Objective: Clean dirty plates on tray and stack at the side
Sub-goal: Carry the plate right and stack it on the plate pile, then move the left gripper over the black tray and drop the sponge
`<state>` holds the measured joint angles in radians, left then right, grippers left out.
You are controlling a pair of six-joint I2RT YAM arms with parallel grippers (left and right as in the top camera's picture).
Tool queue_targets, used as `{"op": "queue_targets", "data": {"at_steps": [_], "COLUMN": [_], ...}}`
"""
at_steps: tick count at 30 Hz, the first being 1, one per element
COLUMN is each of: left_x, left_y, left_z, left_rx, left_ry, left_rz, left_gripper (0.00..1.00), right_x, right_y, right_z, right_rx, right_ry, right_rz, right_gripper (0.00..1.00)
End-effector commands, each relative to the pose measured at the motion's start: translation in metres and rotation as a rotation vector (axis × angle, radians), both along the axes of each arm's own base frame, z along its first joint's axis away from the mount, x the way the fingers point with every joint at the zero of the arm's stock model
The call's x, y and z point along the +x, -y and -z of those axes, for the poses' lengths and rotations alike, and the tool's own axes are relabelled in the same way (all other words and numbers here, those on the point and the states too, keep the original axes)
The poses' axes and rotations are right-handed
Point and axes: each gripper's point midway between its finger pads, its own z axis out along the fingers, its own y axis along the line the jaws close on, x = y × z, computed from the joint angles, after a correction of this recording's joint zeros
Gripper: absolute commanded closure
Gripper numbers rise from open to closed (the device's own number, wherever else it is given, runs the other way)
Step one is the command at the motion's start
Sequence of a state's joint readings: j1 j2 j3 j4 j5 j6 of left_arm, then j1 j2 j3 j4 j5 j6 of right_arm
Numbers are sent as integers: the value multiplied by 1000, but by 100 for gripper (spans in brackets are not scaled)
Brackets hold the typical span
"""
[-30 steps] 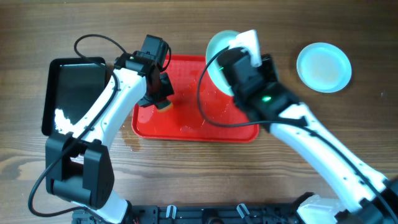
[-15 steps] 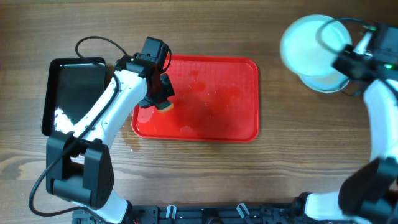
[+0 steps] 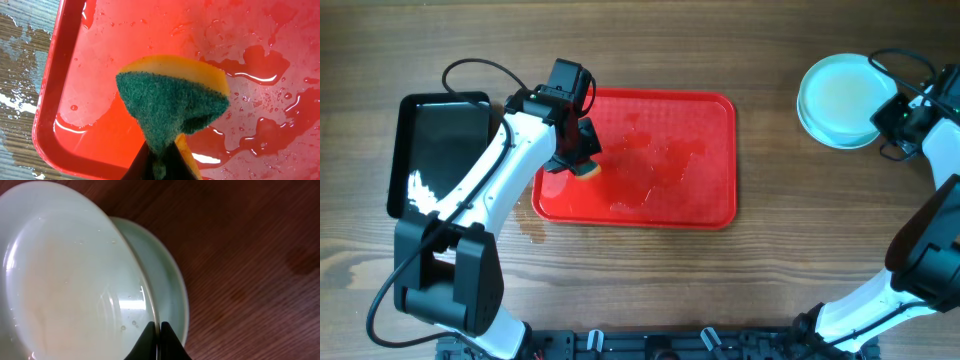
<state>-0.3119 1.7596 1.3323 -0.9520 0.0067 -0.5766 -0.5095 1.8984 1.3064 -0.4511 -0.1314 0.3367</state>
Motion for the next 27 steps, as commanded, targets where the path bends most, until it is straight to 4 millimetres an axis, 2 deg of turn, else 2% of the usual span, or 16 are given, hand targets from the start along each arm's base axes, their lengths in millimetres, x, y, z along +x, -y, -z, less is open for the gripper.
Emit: {"op": "queue_targets", "data": {"at_steps": [1, 2, 3, 4, 6, 9, 12, 14, 17, 20, 23, 27], "left_x": [-1, -1, -1, -1, -1, -1, 0, 5, 14, 21, 22, 16], "left_y": [2, 2, 2, 2, 2, 2, 2, 1, -5, -28, -73, -132], "left_z": [3, 3, 3, 3, 3, 3, 2, -1, -16, -34, -44, -41], "left_rx": [-7, -7, -7, -7, -7, -7, -7, -14, -27, -6, 66, 92], "left_ry": [-4, -4, -4, -5, -5, -5, 0, 19, 53, 89, 111, 74], "left_rz": [22, 22, 22, 22, 22, 22, 22, 14, -9, -66, -168, -324], "left_gripper": [96, 96, 96, 96, 96, 96, 96, 96, 96, 96, 96, 96], "right_x": [2, 3, 4, 4, 8, 18, 27, 28, 20, 4, -13, -27], "right_y": [4, 3, 1, 0, -7, -36, -74, -99, -123, -147, -179, -219], "right_z": [-5, -5, -5, -6, -7, -21, -47, -64, -70, -65, -57, -53], "right_rx": [23, 27, 33, 39, 74, 207, 373, 468, 539, 590, 619, 611], "right_ry": [21, 25, 30, 33, 52, 138, 244, 293, 267, 181, 91, 28], "right_rz": [20, 17, 12, 8, -16, -111, -232, -312, -352, -374, -459, -613], "right_gripper": [74, 58, 36, 20, 9, 5, 5, 5, 4, 0, 0, 0]}}
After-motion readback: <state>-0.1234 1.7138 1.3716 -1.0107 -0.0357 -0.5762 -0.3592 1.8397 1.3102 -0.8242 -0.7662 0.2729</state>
